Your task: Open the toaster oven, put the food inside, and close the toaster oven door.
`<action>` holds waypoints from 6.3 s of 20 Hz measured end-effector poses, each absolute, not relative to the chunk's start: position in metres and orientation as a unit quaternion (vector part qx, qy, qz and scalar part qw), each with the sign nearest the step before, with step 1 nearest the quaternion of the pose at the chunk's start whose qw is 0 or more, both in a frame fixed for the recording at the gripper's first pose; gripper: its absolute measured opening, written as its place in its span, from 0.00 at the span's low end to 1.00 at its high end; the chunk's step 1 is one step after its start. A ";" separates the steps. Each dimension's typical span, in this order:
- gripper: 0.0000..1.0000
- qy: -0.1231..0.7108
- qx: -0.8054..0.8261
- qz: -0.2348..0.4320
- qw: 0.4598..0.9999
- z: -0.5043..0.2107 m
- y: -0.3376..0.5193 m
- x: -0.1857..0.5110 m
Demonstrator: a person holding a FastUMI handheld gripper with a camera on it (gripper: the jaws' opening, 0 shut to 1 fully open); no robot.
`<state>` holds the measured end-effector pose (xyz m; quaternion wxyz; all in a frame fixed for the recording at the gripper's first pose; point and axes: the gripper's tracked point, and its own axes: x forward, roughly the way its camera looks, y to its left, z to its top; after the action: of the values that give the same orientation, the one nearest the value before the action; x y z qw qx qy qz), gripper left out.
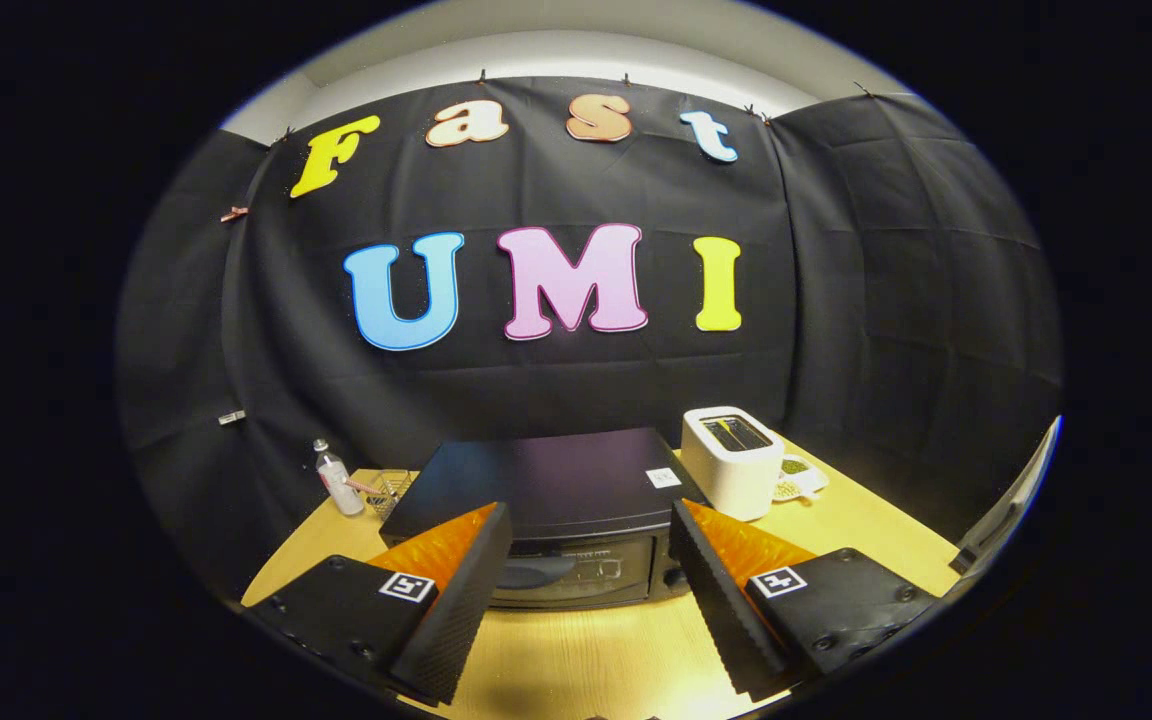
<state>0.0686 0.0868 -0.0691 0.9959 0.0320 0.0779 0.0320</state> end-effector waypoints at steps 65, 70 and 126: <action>0.97 0.282 -0.013 0.132 0.950 -0.288 0.111 -0.028; 0.97 0.259 -0.015 0.134 0.956 -0.229 0.058 -0.027; 0.15 0.503 0.178 0.228 0.814 -0.284 -0.187 -0.040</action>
<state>-0.0401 -0.1866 -0.2839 0.8141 0.1784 0.5032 0.2284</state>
